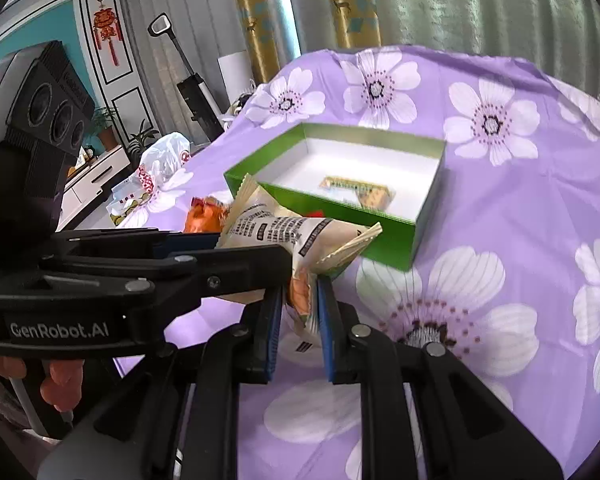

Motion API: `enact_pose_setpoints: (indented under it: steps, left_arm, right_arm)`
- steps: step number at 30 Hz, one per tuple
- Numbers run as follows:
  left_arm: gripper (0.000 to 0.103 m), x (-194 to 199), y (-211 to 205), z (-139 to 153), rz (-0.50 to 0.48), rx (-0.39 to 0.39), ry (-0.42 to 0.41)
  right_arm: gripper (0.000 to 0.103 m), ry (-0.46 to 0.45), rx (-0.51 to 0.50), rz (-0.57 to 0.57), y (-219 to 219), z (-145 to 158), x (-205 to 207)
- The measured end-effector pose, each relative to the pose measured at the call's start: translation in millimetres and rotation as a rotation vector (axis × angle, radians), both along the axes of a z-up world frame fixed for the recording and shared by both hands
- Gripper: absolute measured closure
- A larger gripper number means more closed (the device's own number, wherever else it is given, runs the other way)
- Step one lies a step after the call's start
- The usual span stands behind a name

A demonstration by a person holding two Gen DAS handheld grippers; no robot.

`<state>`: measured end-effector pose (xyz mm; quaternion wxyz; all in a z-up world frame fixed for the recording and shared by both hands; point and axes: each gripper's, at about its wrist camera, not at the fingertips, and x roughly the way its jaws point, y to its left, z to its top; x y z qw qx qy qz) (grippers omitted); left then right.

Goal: Organize snacks
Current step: 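Carry the cream packet into the green box and open the left gripper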

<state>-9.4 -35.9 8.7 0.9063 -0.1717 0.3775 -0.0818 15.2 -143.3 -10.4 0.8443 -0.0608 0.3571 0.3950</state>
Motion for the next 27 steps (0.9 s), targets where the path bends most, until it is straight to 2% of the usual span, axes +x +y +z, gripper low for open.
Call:
enact_pose_setpoints:
  steps: [16,22,27]
  left_arm:
    - [0.065,36,40,21,0.032,0.017,-0.075]
    - [0.065,59,58,18,0.042,0.006,-0.068]
    - [0.065,92,81,7,0.041,-0.034,-0.023]
  right_arm:
    - [0.085,-0.066,0.001,0.019,38,24,39]
    - [0.085,-0.068,-0.01,0.021,56,23,62]
    - [0.085,-0.046,-0.038,0.016,73,16,91]
